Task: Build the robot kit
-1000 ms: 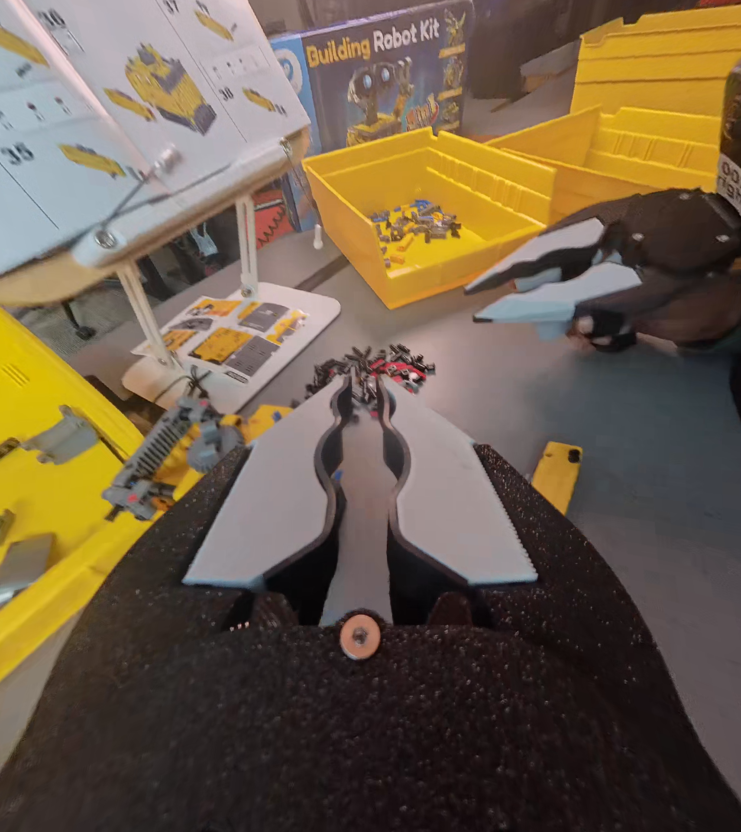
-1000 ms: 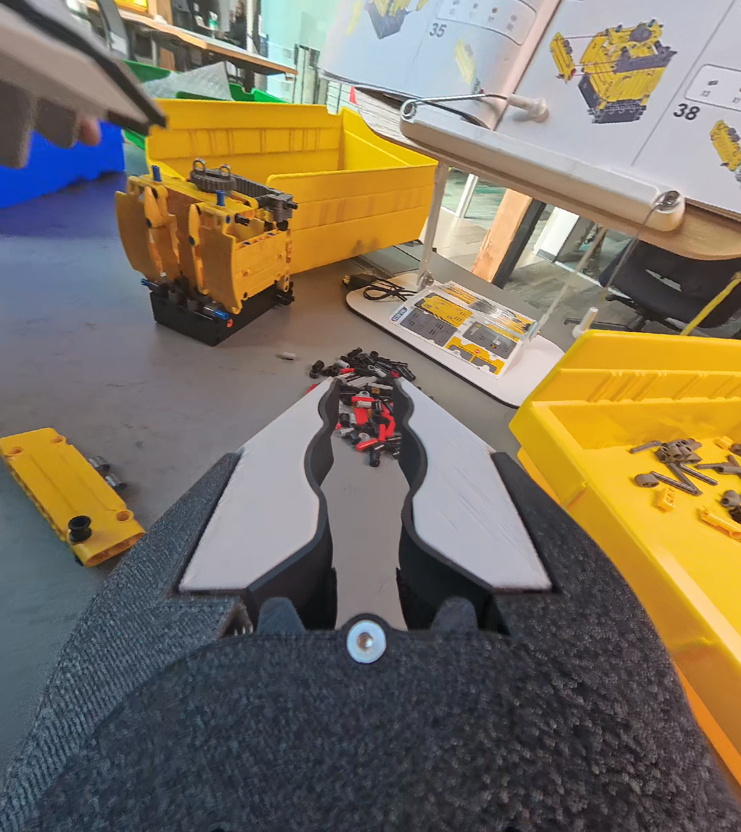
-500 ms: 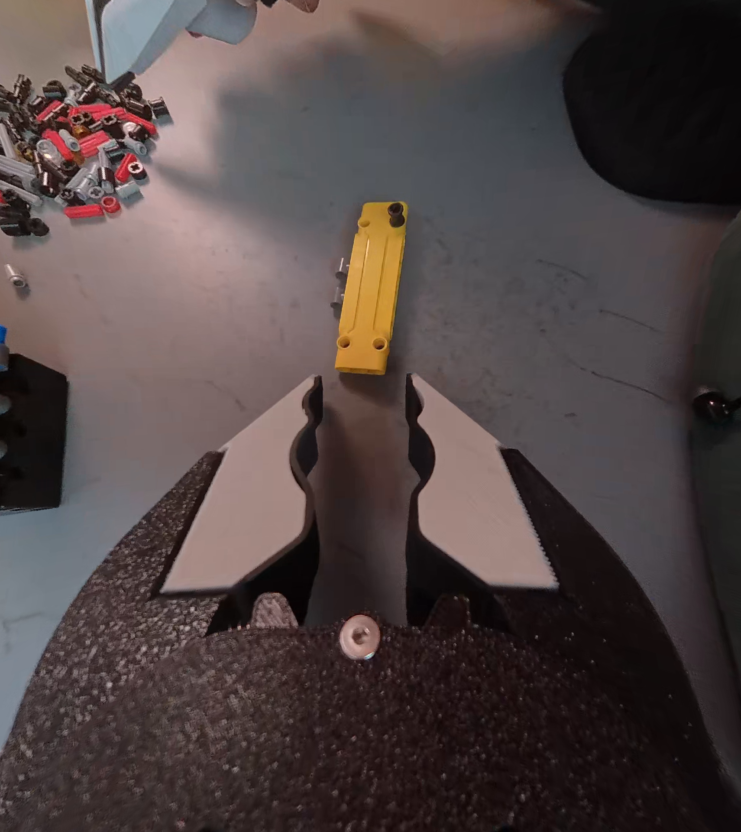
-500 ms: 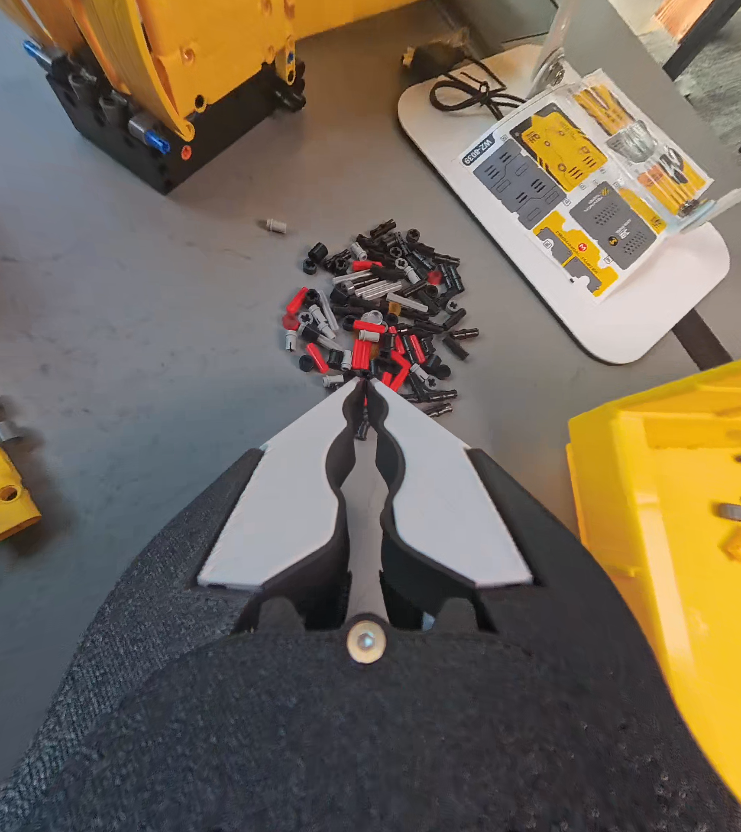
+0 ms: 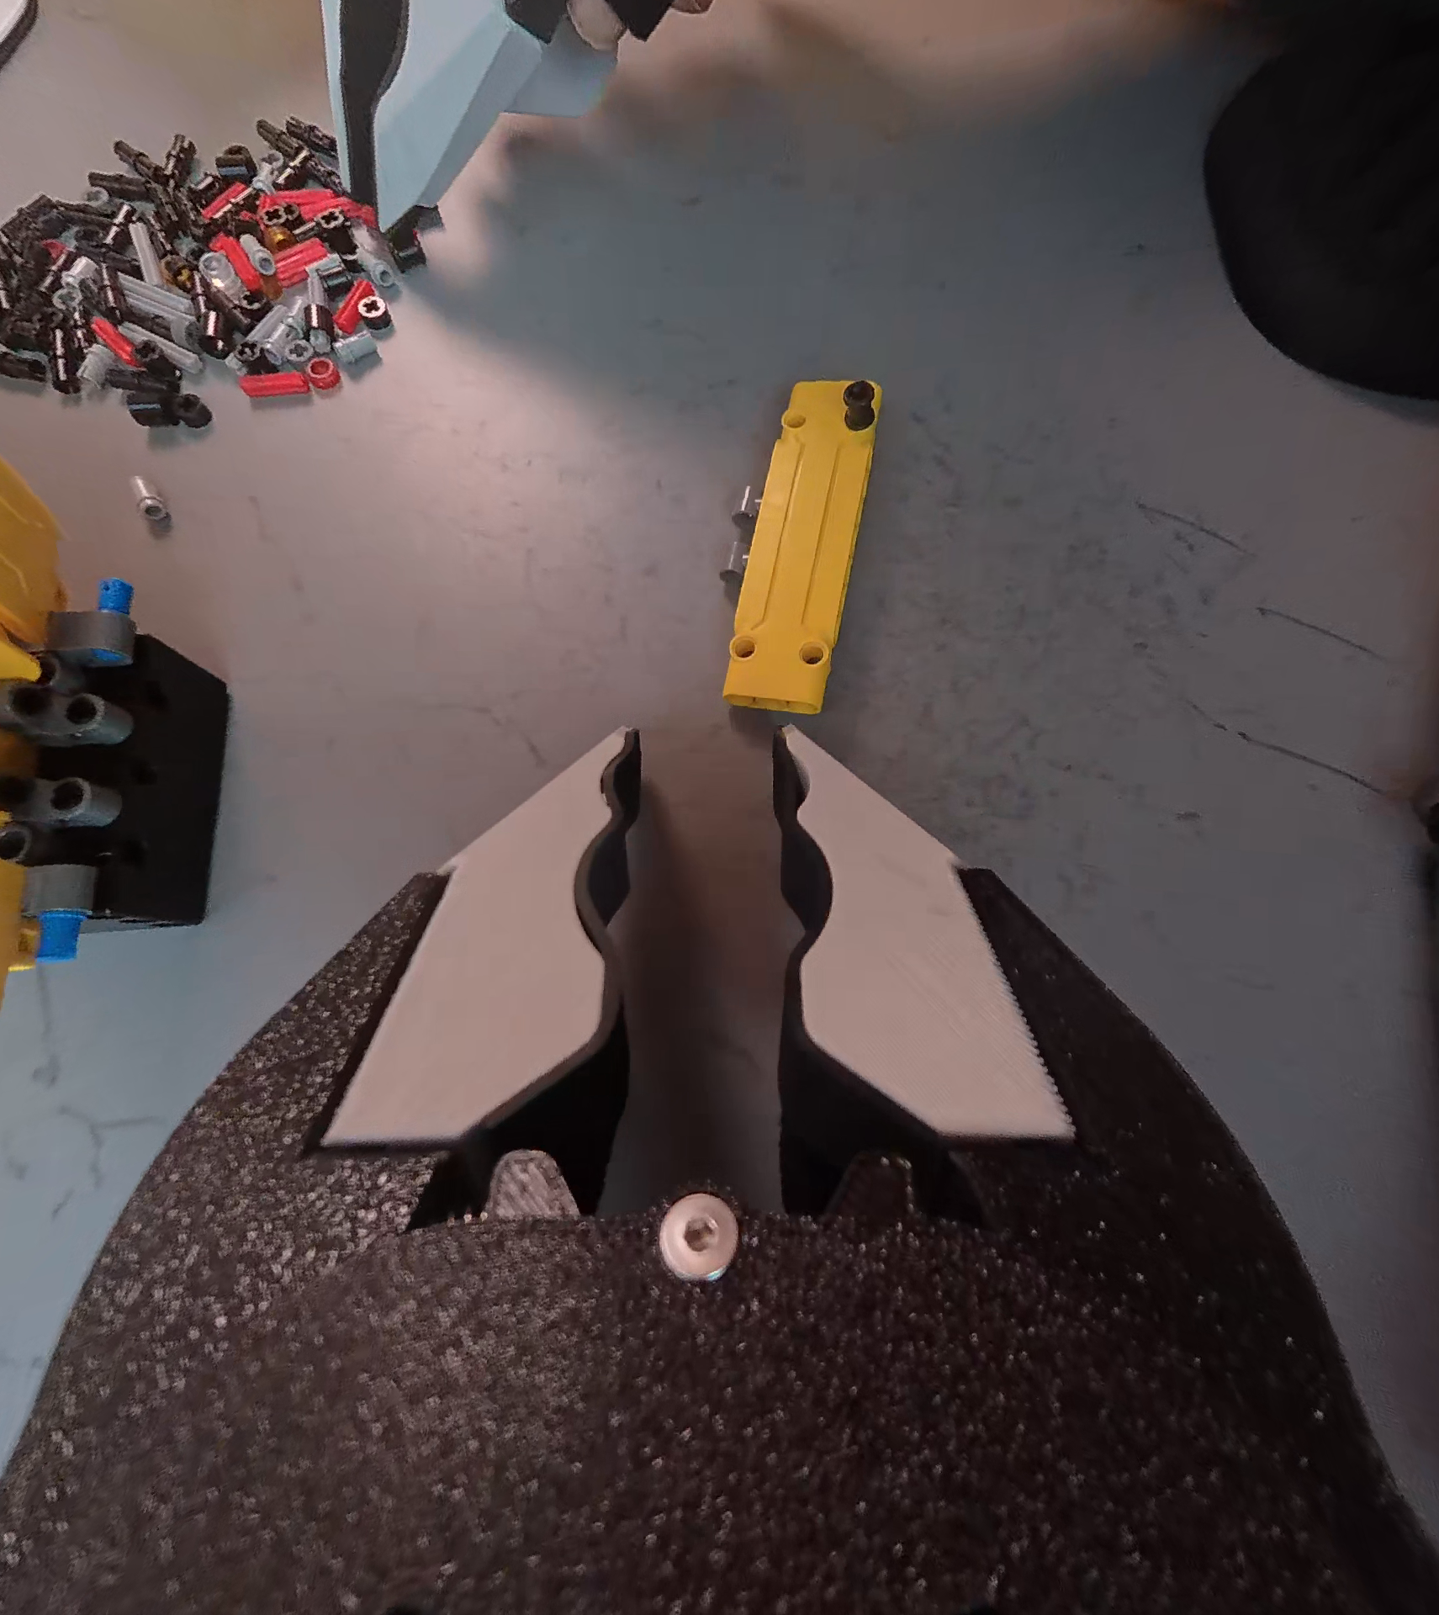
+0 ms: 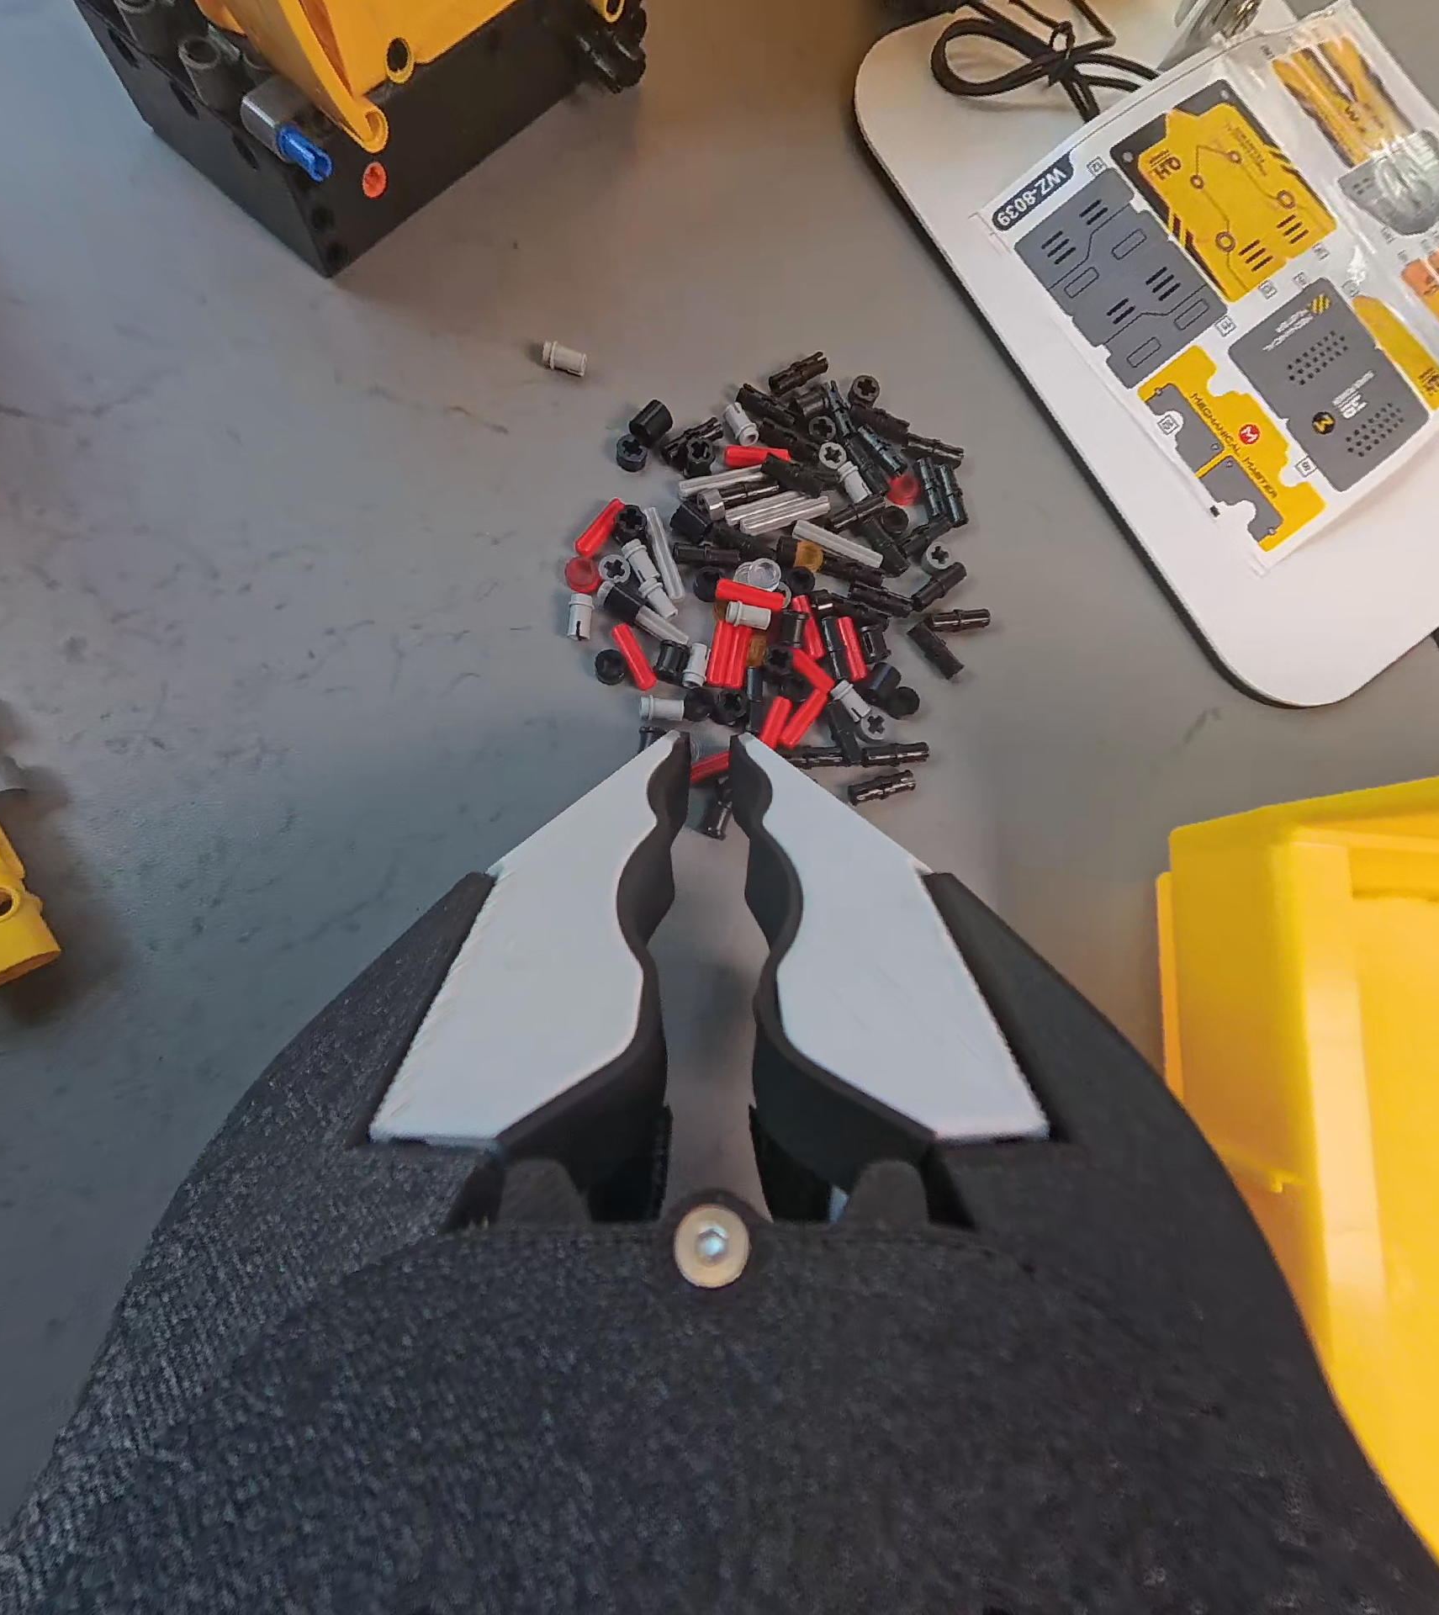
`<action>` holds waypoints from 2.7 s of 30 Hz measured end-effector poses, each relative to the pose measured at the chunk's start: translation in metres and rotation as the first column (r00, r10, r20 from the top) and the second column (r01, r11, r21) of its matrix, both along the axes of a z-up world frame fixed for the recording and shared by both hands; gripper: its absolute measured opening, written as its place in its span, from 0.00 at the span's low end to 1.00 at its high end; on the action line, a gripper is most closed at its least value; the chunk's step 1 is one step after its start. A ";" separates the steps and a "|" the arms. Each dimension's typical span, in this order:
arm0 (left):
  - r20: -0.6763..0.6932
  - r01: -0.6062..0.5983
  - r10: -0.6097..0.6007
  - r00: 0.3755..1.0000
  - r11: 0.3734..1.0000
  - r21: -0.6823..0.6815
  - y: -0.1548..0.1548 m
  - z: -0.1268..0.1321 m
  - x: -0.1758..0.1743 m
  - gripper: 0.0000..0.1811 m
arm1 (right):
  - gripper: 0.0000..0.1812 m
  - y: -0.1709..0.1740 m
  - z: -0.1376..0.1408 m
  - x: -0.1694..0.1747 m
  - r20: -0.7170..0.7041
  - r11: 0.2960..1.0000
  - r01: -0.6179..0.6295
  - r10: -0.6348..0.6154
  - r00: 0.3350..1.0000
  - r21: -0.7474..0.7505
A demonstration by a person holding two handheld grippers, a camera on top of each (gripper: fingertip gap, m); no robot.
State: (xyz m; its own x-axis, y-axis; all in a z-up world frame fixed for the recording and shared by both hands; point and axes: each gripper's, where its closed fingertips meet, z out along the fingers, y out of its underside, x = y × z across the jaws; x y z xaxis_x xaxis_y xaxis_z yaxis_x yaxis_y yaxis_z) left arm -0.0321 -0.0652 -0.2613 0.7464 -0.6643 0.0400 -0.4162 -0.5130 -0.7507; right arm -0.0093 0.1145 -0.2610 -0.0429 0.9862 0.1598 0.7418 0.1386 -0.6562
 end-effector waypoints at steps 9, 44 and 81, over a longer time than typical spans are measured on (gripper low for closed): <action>0.007 -0.006 0.006 1.000 1.000 0.008 0.000 0.002 -0.002 0.16 | 0.08 -0.007 0.004 0.015 0.063 0.997 -0.079 0.079 0.995 -0.005; 0.008 -0.008 0.008 1.000 1.000 -0.005 -0.002 0.000 -0.004 0.15 | 0.04 -0.006 -0.005 0.005 0.026 0.987 -0.043 0.047 0.999 -0.154; -0.034 -0.002 0.002 0.999 1.000 0.010 -0.005 0.002 -0.005 0.15 | 0.04 -0.098 -0.005 0.066 0.090 0.959 -0.237 0.252 0.964 -0.156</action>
State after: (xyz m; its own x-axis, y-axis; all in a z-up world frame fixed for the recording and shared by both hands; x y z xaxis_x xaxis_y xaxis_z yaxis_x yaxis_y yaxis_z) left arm -0.0369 -0.0702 -0.2594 0.7487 -0.6628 0.0076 -0.4406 -0.5062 -0.7414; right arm 0.0567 0.0169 -0.2662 -0.2947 0.9556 -0.0001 0.7641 0.2356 -0.6005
